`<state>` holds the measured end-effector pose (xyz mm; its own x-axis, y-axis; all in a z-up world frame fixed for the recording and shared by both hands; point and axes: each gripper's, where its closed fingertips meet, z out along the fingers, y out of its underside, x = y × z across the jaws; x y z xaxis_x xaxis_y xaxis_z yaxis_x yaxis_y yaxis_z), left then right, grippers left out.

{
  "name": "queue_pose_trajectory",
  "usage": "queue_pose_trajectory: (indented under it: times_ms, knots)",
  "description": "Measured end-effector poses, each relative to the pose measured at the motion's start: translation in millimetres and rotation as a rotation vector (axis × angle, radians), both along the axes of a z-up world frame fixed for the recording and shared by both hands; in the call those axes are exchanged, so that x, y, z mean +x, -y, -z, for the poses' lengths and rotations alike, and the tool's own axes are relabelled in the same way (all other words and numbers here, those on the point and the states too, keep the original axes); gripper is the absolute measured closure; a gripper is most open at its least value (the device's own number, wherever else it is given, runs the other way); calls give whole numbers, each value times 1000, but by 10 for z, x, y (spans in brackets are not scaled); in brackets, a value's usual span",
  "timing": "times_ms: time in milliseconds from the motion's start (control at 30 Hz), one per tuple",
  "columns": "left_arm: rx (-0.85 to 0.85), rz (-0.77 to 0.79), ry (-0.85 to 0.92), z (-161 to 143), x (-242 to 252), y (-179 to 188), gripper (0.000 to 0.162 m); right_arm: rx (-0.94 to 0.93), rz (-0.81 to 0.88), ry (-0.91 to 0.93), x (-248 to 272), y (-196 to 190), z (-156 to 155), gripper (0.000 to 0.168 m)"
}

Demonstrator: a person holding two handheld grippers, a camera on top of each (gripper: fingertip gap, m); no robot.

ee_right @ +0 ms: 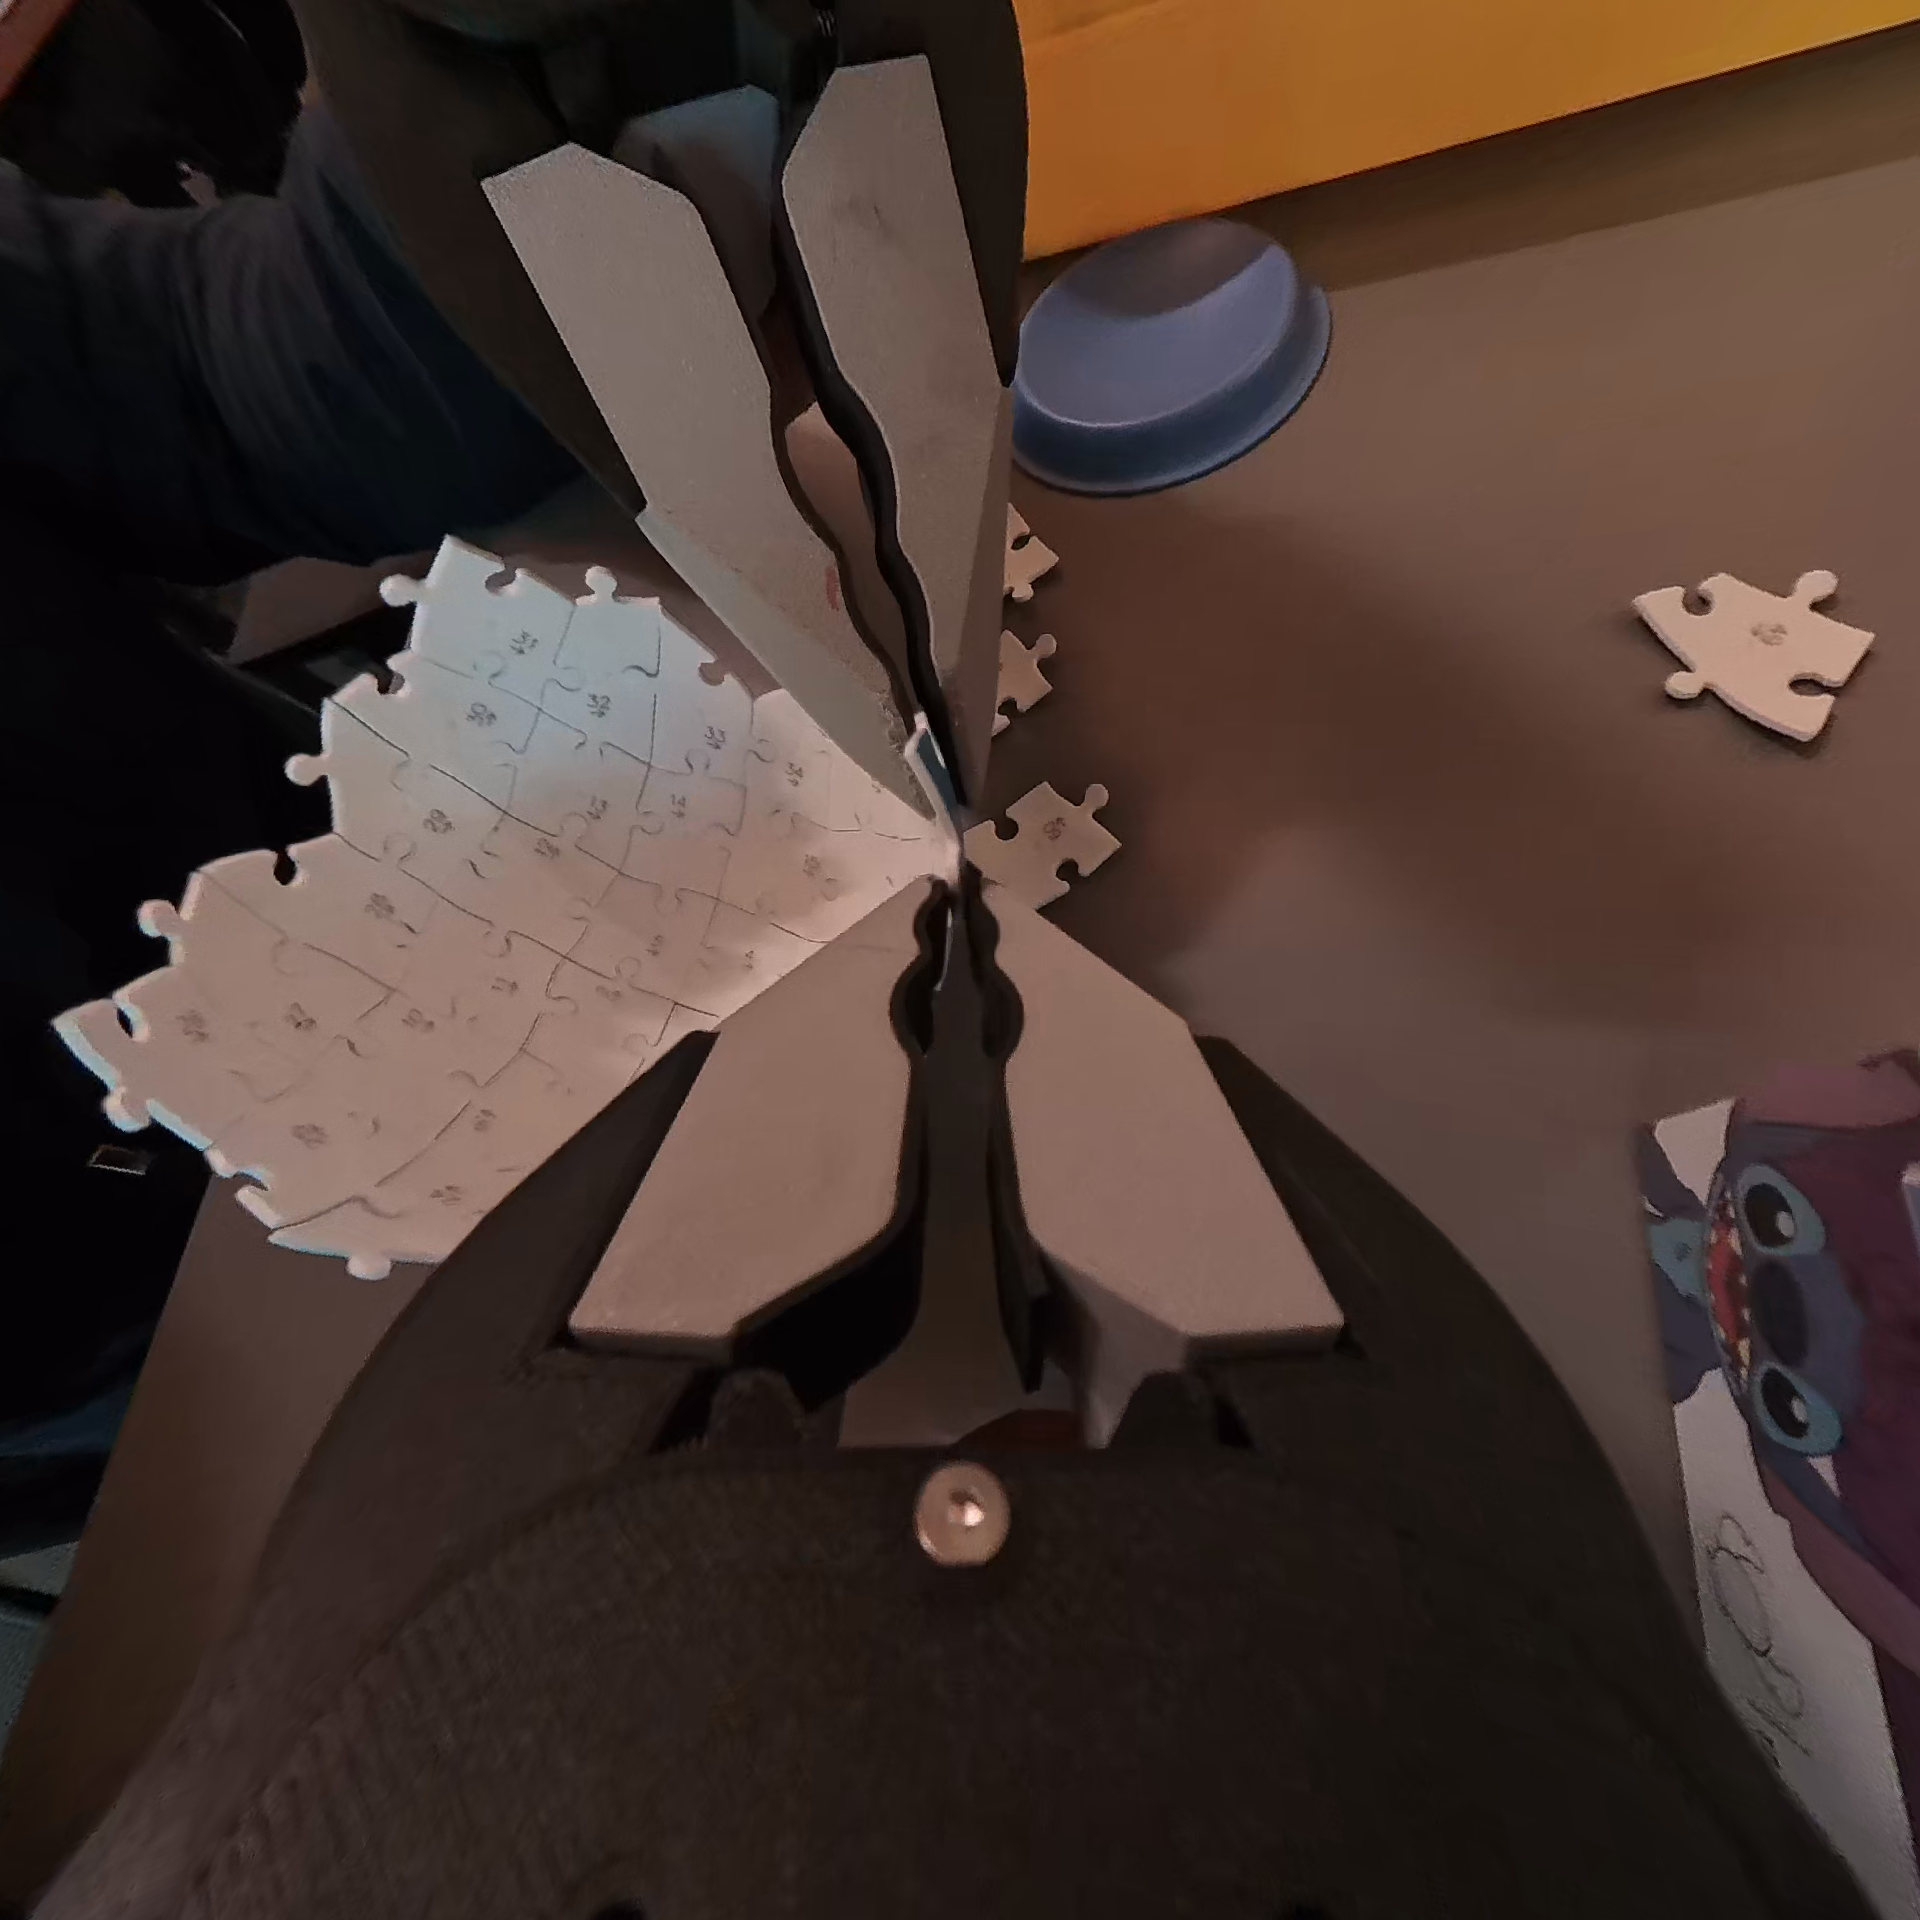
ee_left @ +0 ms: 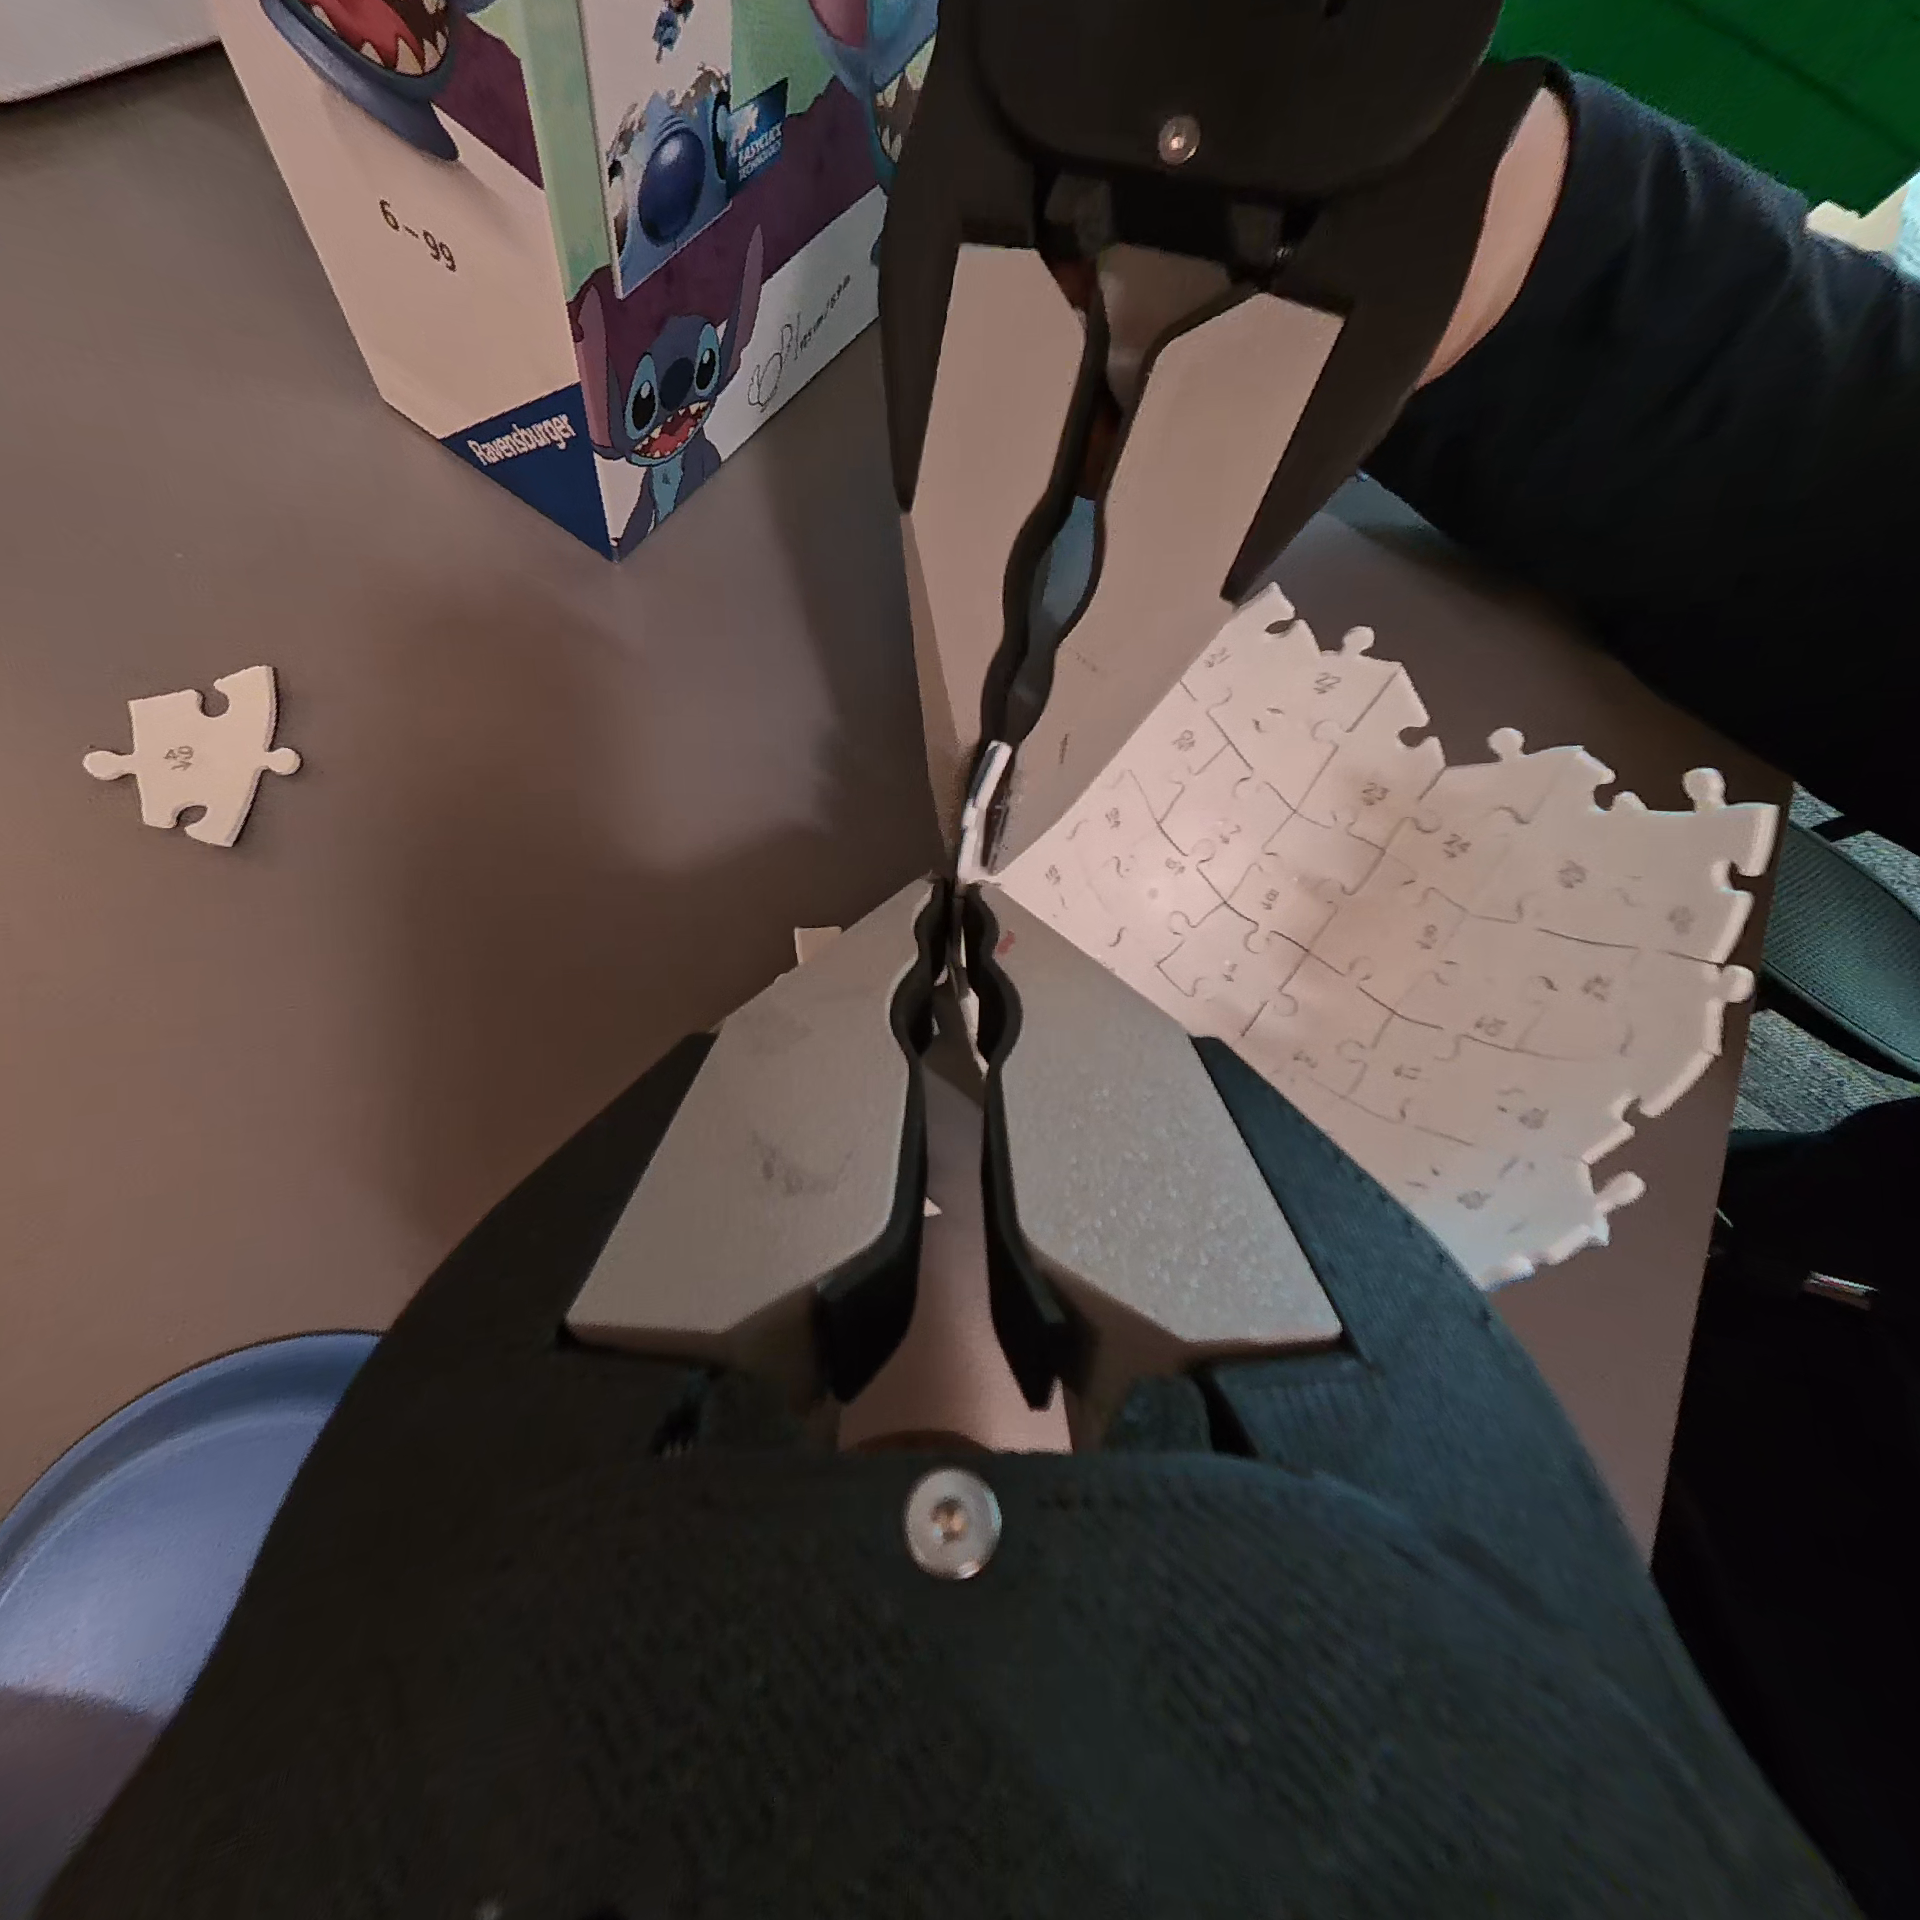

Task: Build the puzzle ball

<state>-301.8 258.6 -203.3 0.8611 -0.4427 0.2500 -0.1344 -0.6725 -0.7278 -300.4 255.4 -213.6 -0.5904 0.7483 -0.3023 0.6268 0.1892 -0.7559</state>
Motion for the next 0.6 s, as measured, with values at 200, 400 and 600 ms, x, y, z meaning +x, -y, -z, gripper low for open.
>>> queue_pose_trajectory:
  times_ms: [200,400,600]
  knots:
    - [1,2,5,-4,2,6,162,-28,2,8,25,-17,-35,159]
    - [4,10,22,-16,12,20,162,-42,12,-26,41,-63,-162,154]
    - [13,12,-8,-17,14,33,162,-38,17,-54,56,-84,-256,153]
